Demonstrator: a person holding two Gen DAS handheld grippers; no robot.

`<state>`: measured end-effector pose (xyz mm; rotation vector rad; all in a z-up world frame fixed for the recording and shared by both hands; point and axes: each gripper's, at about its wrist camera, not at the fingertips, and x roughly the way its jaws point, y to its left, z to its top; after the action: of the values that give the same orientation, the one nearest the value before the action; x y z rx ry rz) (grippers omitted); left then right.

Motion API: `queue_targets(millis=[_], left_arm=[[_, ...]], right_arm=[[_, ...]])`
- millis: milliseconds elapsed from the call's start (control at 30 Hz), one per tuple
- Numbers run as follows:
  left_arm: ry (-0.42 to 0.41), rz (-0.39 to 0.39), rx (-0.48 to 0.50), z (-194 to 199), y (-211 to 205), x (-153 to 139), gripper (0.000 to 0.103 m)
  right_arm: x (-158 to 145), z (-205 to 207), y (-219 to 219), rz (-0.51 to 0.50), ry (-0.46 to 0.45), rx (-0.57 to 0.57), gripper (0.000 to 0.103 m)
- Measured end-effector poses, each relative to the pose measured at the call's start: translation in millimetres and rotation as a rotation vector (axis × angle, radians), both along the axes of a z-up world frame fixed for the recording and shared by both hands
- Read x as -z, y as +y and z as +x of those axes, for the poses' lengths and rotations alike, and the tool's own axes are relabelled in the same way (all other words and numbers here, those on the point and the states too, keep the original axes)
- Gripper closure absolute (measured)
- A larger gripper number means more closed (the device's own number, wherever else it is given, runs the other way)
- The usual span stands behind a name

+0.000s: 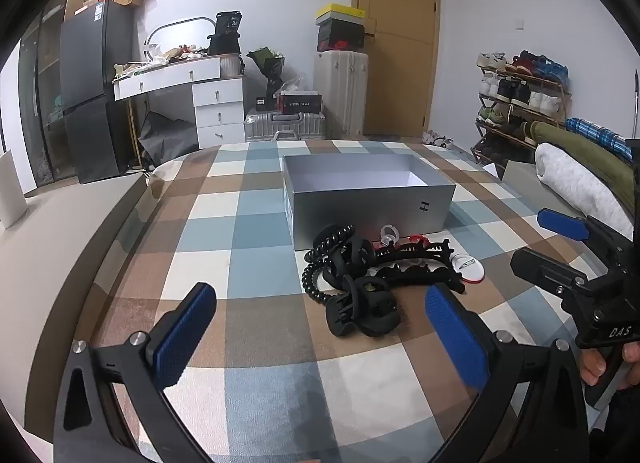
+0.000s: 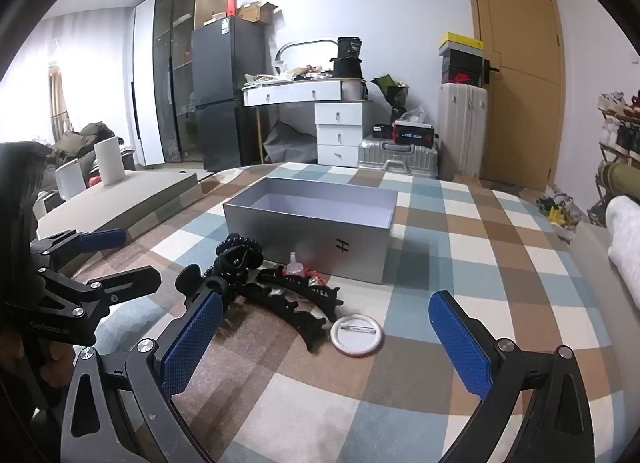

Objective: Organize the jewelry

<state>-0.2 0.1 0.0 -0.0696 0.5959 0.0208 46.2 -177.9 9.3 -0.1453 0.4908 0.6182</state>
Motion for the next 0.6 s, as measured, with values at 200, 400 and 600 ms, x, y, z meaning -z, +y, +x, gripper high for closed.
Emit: queue_targets(millis=[200,400,600], left_arm=[[-0.001,0.002,-0.006,-0.2,0.8,-0.2,0.001],[0.002,-0.009,-0.011,-2.6,1.3,-3.8,0.001],[-0.001,-0.009,-0.009,-0.4,2.6,-1.3,0.001]], right_arm=[[0.1,0.0,-0.3,-0.001,-0.002,0.000,0.000],[0.5,1.3,1.4,-0.004,0.001,0.002,0.000],[-0.6,-0.1,-0.8,-0.007,-0.003,0.001,0.000]])
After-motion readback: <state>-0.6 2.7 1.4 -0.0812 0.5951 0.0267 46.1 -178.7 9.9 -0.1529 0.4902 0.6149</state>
